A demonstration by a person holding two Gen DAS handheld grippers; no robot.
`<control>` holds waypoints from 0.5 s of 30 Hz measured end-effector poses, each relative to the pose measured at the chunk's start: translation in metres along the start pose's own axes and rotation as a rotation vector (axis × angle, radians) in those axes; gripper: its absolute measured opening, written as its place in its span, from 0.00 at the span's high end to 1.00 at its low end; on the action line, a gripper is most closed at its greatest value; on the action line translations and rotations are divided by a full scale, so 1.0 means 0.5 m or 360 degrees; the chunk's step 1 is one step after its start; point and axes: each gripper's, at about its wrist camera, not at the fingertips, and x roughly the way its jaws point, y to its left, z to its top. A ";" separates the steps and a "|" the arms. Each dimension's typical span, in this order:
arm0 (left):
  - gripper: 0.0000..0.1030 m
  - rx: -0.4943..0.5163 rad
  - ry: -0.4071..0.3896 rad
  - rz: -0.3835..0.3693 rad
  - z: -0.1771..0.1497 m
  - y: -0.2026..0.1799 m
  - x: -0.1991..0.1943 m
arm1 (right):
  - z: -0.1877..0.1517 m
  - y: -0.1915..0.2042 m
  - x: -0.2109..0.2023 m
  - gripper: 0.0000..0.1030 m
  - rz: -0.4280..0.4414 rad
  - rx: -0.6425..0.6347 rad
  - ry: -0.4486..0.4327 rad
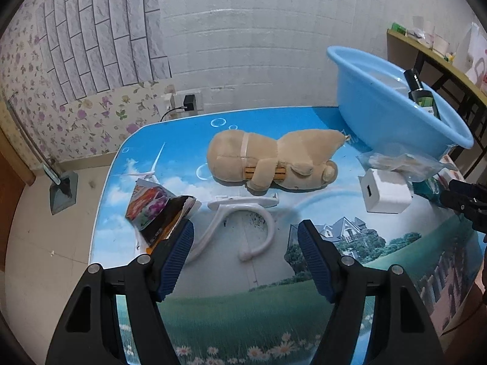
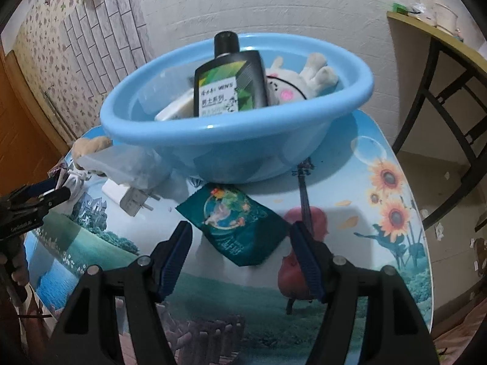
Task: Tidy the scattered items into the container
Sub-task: 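Move left tool to the white hook while right tool reaches the green snack packet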
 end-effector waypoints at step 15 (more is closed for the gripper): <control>0.32 0.0061 0.0086 -0.0037 0.015 -0.006 0.043 | 0.024 0.012 0.040 0.35 -0.0007 -0.0040 0.0027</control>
